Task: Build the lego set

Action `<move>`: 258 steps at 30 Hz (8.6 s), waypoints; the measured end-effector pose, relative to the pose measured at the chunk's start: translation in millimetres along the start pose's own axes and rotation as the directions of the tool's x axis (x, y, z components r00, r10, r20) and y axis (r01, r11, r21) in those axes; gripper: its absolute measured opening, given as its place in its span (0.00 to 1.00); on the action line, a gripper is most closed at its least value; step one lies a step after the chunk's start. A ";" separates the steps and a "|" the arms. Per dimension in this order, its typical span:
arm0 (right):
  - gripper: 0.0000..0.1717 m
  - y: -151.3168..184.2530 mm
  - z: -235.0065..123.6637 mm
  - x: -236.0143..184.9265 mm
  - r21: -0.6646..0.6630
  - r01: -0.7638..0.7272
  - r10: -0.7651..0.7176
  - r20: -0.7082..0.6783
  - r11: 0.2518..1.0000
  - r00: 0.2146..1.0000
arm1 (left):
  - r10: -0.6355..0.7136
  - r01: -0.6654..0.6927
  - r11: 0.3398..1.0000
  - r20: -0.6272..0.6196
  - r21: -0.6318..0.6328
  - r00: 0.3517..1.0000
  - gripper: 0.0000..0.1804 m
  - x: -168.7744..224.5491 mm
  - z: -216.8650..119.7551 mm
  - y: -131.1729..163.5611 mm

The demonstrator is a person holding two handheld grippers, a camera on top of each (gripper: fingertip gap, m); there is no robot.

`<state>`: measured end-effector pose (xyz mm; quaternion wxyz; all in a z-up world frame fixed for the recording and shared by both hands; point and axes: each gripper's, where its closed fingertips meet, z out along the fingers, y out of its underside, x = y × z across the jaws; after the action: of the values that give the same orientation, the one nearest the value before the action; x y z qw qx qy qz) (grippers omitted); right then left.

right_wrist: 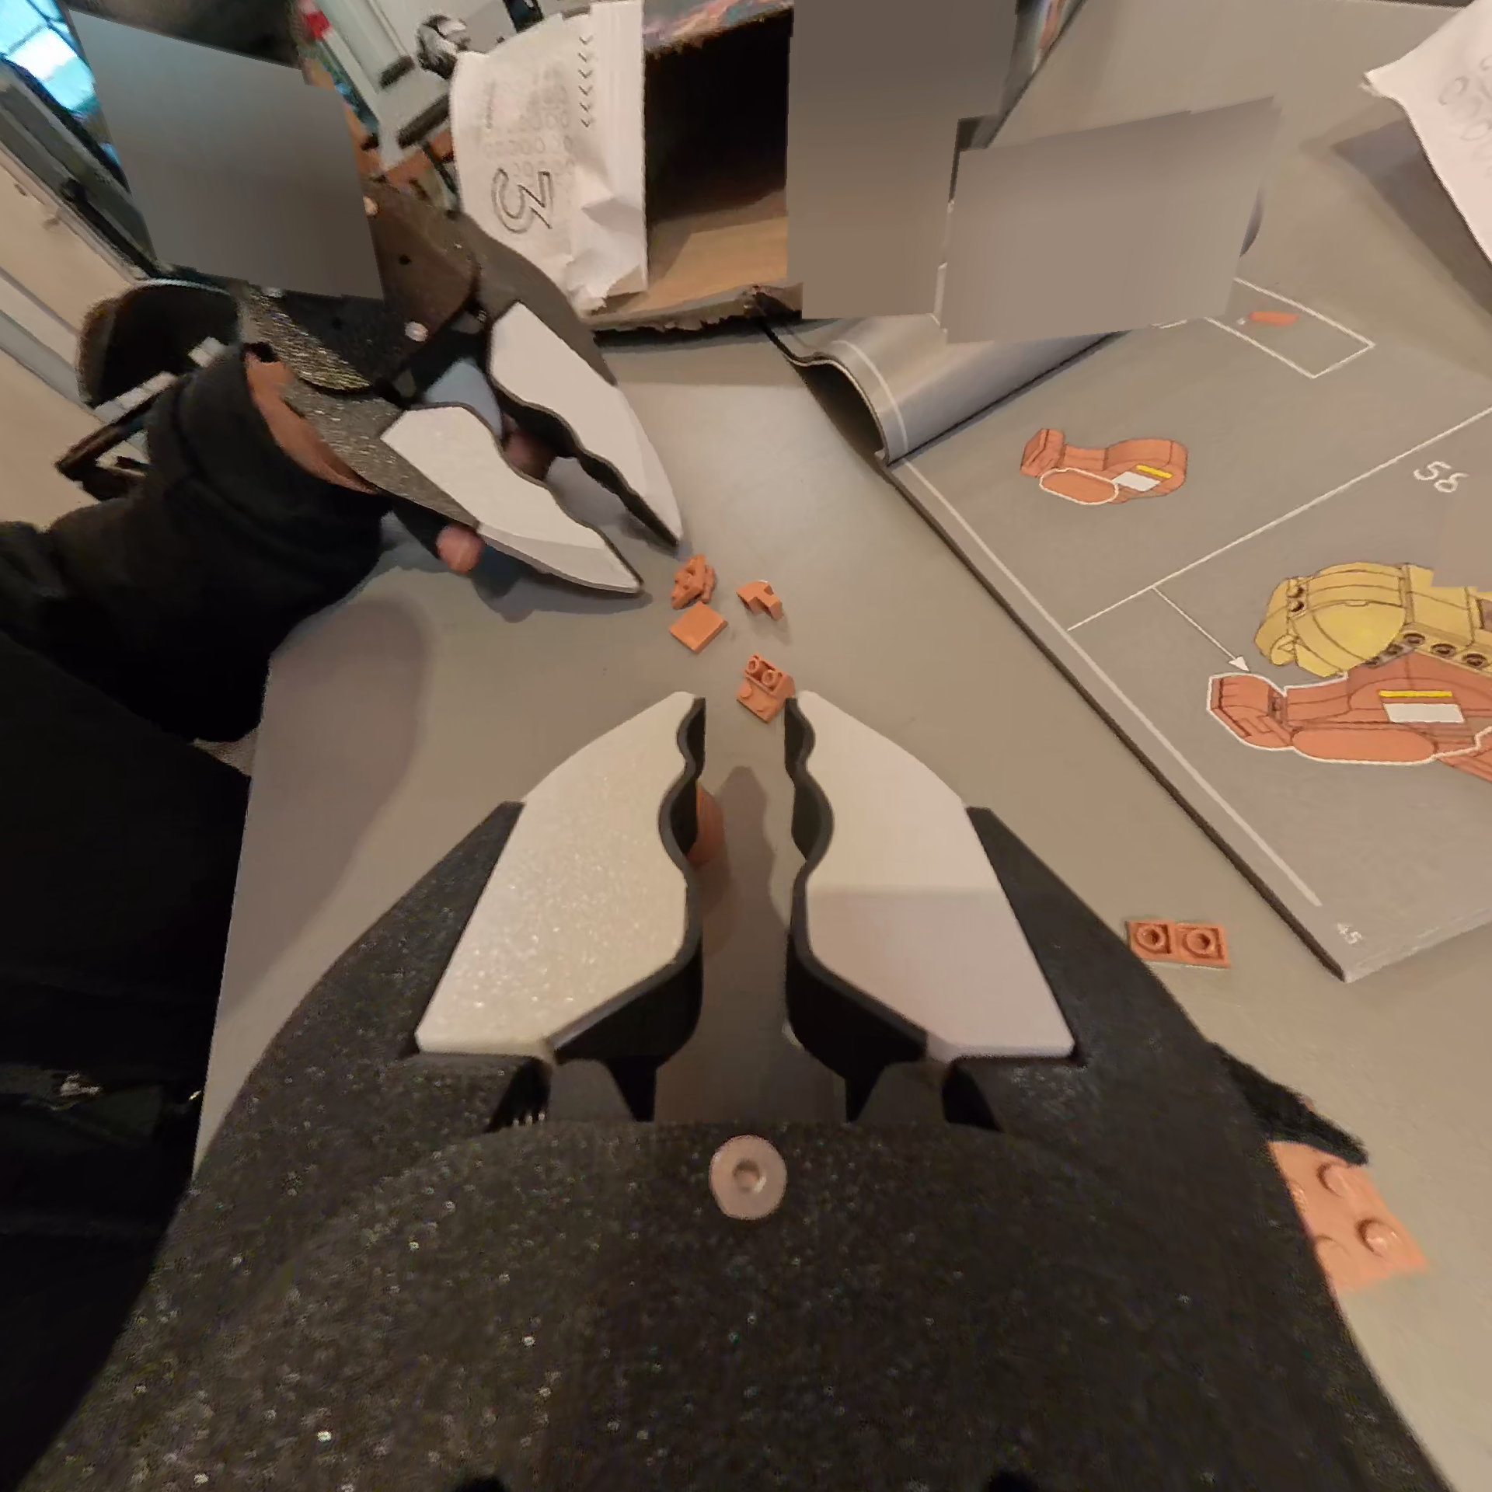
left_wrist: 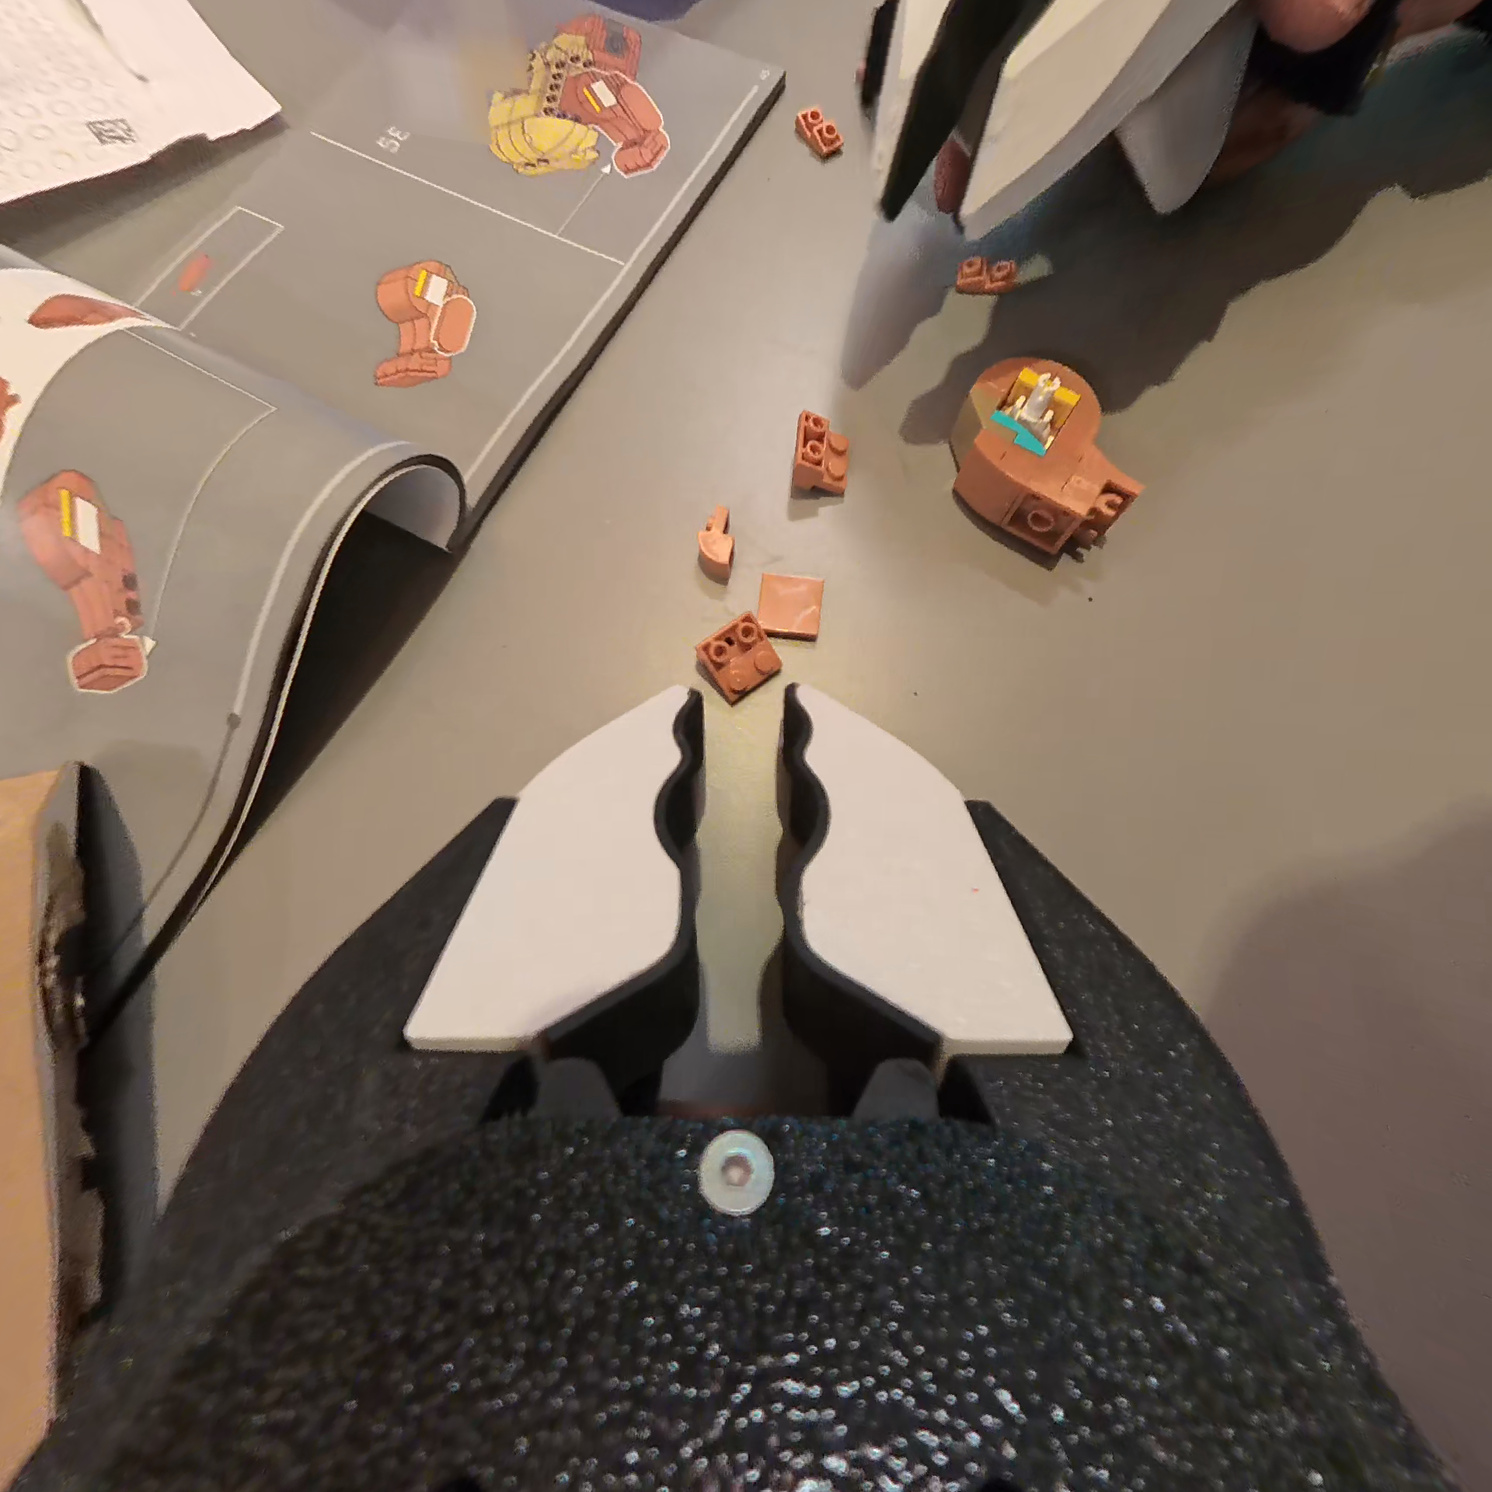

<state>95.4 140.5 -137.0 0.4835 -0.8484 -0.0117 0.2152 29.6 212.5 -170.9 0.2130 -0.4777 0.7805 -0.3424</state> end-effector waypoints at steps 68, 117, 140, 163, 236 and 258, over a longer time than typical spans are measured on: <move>0.10 22.3 47.9 4.5 -0.626 0.211 -0.213 0.073 0.750 0.974 | -0.040 0.043 0.999 -0.066 0.034 0.997 0.10 54.9 13.2 -17.3; 0.21 12.2 61.8 6.8 -0.502 0.373 -0.353 0.138 0.780 0.925 | -0.129 0.132 0.980 -0.027 0.151 0.991 0.11 22.9 -11.2 -14.5; 0.16 10.5 68.4 9.4 -0.513 0.405 -0.421 0.091 0.757 0.902 | -0.131 0.134 0.980 -0.027 0.149 0.991 0.11 23.1 -11.6 -13.7; 0.19 5.5 66.8 12.1 -0.521 0.443 -0.483 0.066 0.730 0.873 | -0.137 0.139 0.978 -0.025 0.154 0.990 0.11 22.5 -12.7 -13.6; 0.31 37.9 17.0 2.5 -0.459 0.280 -0.397 -0.181 0.843 0.900 | 0.117 -0.169 0.967 0.254 0.190 0.960 0.09 1.0 -29.3 -30.8; 0.15 -14.7 63.8 -80.2 -0.230 0.078 -0.041 0.160 0.970 0.986 | 0.322 -0.306 0.926 0.042 -0.221 0.946 0.09 36.0 -29.1 -12.7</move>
<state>1.4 182.0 -124.6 0.3835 -0.8798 -0.0999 0.2625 1.8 186.2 -142.0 0.2432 -0.3795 0.8699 -0.2003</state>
